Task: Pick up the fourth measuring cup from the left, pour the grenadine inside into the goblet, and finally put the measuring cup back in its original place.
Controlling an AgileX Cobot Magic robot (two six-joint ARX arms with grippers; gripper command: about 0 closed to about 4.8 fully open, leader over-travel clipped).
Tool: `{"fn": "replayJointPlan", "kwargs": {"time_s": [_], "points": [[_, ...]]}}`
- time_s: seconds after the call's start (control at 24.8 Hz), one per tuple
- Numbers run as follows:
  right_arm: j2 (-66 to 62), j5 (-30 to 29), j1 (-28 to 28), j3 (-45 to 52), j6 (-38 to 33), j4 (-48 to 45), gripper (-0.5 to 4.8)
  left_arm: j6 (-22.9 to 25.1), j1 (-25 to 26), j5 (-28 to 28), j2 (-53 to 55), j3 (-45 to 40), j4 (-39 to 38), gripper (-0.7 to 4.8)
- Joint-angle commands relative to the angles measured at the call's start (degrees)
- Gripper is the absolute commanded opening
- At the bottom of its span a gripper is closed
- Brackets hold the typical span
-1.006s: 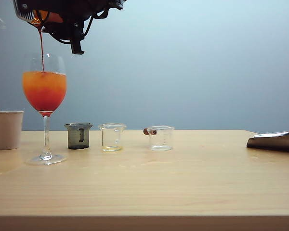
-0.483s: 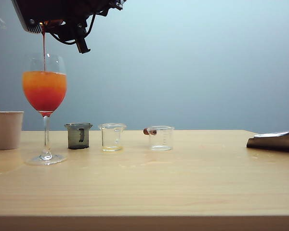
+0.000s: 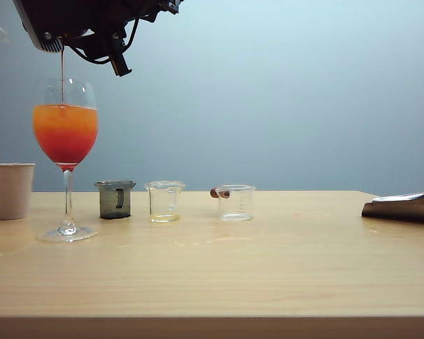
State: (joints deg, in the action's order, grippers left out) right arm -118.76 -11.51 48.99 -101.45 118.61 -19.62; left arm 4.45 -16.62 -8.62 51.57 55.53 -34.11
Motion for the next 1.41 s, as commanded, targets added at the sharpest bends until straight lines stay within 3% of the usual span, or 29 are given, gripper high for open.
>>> {"fn": "replayJointPlan", "kwargs": {"time_s": [0.04,0.85,1.09,1.21,1.41], "points": [[0.50,-0.22,0.11,-0.13,0.20,-1.62,1.07,0.00,0.04,-0.20,-0.13,0.17,0.48,-0.05],[0.50,0.00,0.24,-0.15,-0.26,-1.62,1.07,0.00,0.04,-0.20,-0.13,0.17,0.48,-0.04],[0.50,0.00,0.26,-0.13,-4.33,-1.62,1.07,0.00,0.04,-0.20,-0.13,0.17,0.48,-0.04],[0.50,0.00,0.24,-0.13,-11.08,-1.62,1.07,0.00,0.04,-0.20,-0.13,0.17,0.48,-0.05],[0.50,0.04,0.07,-0.13,-14.91,-1.64,1.07,0.00,0.04,-0.20,-0.13,0.17,0.50,-0.05]]}}
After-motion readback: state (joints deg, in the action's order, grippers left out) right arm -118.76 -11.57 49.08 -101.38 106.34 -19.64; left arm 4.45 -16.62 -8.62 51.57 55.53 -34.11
